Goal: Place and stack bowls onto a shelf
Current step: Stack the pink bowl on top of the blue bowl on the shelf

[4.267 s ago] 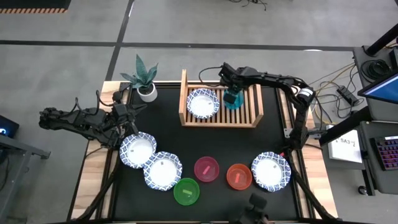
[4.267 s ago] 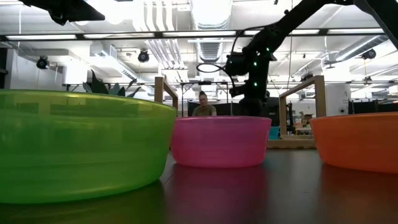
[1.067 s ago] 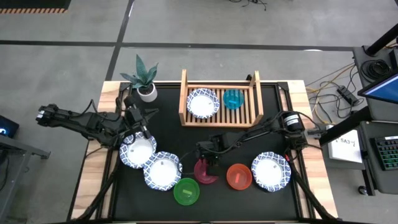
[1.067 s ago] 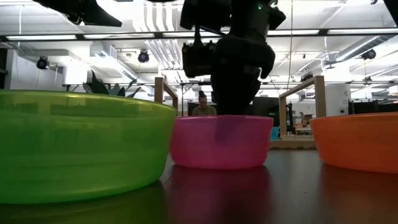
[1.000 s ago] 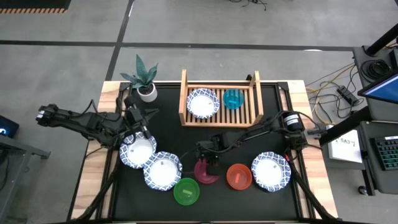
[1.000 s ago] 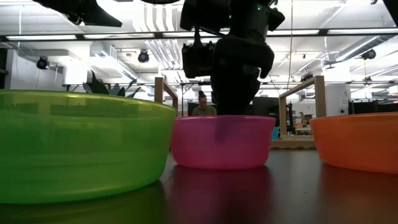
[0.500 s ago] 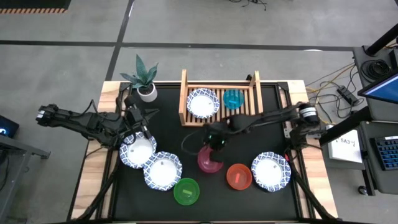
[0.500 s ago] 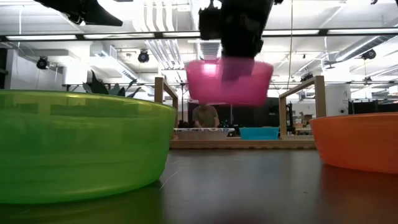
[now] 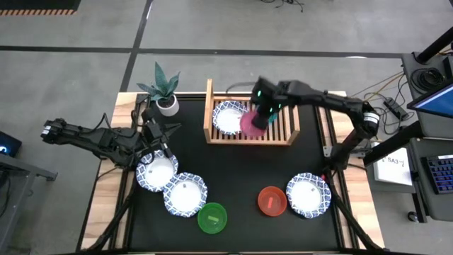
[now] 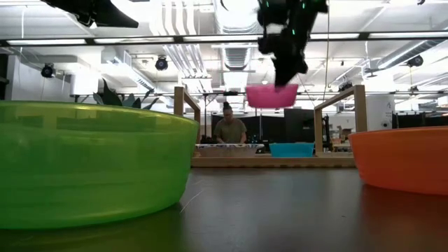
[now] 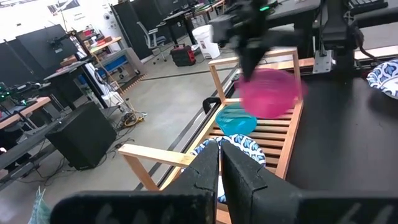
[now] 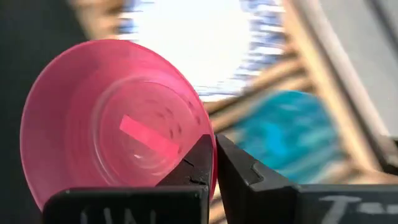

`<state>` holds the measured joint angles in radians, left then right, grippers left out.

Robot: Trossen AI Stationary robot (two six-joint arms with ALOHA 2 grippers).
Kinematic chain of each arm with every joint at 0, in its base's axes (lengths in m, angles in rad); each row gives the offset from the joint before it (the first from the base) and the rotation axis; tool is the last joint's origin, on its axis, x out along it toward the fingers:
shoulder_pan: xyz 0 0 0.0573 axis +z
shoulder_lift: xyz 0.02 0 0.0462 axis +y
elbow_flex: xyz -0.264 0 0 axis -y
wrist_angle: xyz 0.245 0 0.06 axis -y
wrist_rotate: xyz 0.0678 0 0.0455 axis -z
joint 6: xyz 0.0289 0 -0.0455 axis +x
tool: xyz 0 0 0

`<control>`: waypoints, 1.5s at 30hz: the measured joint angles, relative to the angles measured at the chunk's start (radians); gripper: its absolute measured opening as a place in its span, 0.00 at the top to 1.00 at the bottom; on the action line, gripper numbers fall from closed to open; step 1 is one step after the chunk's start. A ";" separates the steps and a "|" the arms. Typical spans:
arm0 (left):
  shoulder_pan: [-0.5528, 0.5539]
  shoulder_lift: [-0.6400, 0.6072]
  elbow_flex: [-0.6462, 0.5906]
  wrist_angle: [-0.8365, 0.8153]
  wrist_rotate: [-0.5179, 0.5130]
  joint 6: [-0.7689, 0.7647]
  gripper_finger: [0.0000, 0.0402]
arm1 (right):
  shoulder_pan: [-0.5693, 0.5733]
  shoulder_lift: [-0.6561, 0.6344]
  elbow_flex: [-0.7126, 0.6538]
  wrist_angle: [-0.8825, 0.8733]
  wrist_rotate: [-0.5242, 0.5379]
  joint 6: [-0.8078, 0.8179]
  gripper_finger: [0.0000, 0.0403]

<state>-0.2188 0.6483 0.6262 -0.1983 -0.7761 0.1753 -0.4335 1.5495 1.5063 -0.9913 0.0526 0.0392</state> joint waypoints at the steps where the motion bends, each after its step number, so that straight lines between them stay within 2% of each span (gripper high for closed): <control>1: 0.000 0.000 0.000 0.000 0.000 0.000 1.00 | -0.040 0.006 0.000 0.000 0.016 -0.023 0.98; 7: 0.000 0.000 0.000 0.001 0.000 0.004 1.00 | -0.229 0.079 0.000 -0.001 0.028 -0.154 0.98; 12: 0.000 0.000 0.000 0.003 0.000 0.004 1.00 | -0.293 0.130 0.000 0.007 0.027 -0.200 0.98; 24: 0.000 0.002 0.000 0.003 0.000 0.003 1.00 | -0.328 0.177 -0.001 0.049 0.025 -0.235 0.97; 33: 0.000 0.002 0.000 0.000 0.000 0.003 1.00 | -0.329 0.177 -0.001 0.058 0.027 -0.241 0.82; 37: 0.000 0.002 0.000 0.000 0.000 0.003 1.00 | -0.329 0.171 0.009 0.048 0.027 -0.240 0.79; 41: 0.000 0.002 0.000 0.001 0.000 0.003 1.00 | -0.330 0.153 0.015 0.051 0.028 -0.239 0.79; 45: 0.000 0.002 0.000 0.005 0.000 0.000 1.00 | -0.329 0.147 0.016 0.053 0.029 -0.236 0.85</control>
<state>-0.2186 0.6502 0.6262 -0.1934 -0.7761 0.1751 -0.7628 1.6966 1.5223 -0.9380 0.0811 -0.1963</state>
